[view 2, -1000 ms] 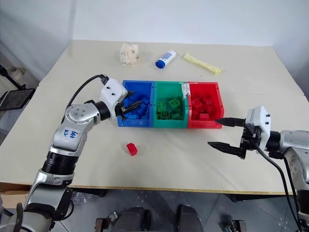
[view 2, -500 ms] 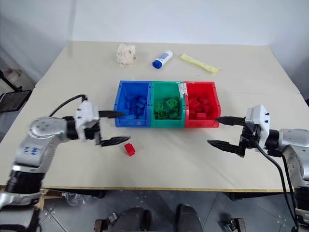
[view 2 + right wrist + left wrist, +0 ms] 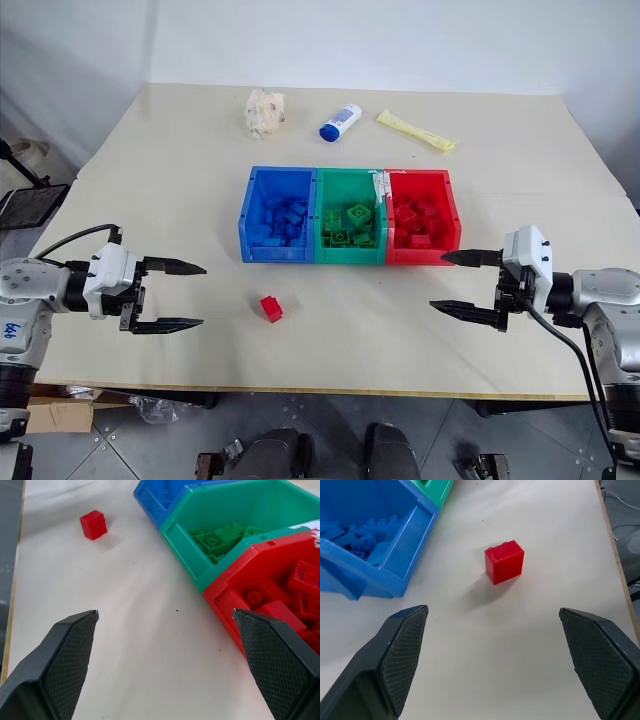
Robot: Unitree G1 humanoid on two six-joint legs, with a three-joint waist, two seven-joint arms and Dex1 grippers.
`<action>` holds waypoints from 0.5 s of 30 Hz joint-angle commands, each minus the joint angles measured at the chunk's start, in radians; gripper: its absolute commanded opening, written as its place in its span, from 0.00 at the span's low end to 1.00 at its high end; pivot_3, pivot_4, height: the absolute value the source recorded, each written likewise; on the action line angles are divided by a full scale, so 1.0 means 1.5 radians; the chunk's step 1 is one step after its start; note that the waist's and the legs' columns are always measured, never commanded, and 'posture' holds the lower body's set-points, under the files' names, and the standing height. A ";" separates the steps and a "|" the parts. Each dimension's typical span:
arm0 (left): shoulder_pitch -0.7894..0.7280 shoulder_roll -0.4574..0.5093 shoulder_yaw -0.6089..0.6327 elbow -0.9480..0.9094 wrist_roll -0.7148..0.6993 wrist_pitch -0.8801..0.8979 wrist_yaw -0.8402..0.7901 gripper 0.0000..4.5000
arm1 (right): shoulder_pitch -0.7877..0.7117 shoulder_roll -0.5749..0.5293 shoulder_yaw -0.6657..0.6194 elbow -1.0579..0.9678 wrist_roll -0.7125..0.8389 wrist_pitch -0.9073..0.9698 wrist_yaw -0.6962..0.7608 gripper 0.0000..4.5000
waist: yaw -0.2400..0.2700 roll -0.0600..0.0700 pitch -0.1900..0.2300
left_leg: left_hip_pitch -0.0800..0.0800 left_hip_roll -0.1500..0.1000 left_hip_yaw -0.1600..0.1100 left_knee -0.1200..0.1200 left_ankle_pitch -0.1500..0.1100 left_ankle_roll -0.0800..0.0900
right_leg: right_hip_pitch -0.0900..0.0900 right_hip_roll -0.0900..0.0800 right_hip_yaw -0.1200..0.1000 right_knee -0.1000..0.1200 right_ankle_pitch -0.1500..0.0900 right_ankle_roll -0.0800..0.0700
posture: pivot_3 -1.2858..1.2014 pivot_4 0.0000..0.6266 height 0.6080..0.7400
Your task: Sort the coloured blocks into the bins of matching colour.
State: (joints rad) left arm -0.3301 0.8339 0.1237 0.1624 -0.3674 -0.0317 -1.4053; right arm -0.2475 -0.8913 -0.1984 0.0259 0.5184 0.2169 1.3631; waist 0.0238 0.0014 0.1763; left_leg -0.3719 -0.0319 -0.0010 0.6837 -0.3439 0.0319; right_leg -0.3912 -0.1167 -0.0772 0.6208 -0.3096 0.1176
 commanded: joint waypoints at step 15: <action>0.020 -0.189 -0.135 -0.051 0.097 -0.028 0.201 0.73 | 0.056 0.003 -0.014 -0.103 0.027 0.024 -0.025 1.00 | 0.000 0.000 0.000 | 0.000 0.000 0.001 0.000 0.000 0.000 | 0.000 0.001 0.000 0.000 0.000 0.000 | 0.52 0.24 1.00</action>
State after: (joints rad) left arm -0.2990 0.5550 -0.0888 0.0973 -0.2017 -0.0680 -1.1091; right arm -0.1664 -0.8908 -0.1963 -0.0937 0.5383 0.2490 1.3337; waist 0.0244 0.0017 0.1762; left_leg -0.3714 -0.0317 0.0006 0.6842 -0.3439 0.0319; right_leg -0.3911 -0.1160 -0.0768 0.6213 -0.3095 0.1177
